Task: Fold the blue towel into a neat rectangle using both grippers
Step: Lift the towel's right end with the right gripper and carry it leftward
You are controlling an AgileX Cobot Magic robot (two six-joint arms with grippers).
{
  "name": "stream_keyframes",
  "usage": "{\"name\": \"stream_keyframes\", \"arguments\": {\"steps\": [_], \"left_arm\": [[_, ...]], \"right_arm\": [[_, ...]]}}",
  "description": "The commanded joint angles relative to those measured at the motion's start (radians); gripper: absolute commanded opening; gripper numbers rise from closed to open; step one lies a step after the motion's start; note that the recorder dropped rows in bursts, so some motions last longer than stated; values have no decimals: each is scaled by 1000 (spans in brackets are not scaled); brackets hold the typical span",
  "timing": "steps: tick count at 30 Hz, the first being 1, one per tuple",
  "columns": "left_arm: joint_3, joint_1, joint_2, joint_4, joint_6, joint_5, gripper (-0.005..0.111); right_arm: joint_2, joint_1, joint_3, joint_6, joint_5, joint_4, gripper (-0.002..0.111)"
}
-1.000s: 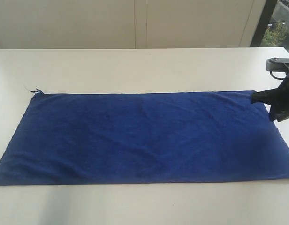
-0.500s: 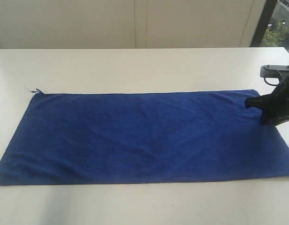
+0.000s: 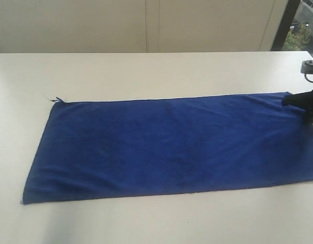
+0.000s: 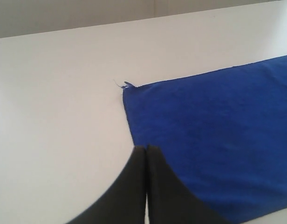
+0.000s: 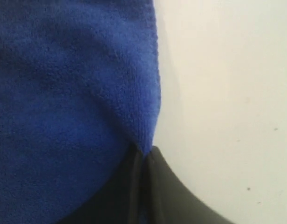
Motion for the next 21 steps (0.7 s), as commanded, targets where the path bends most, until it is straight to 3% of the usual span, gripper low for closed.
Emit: {"name": "stream_keyframes", "arguments": {"steps": [1,11,21], "left_arm": [[6,0,-7,-11,3,2,0],[6,0,-7,-11,3,2,0],[6,0,-7,-11,3,2,0]], "right_arm": [[0,-70,-32,43,-24,-32,0],[-1,-177,-36,50,-15,-56,0],[-170,-84,-36,19,24,101,0]]}}
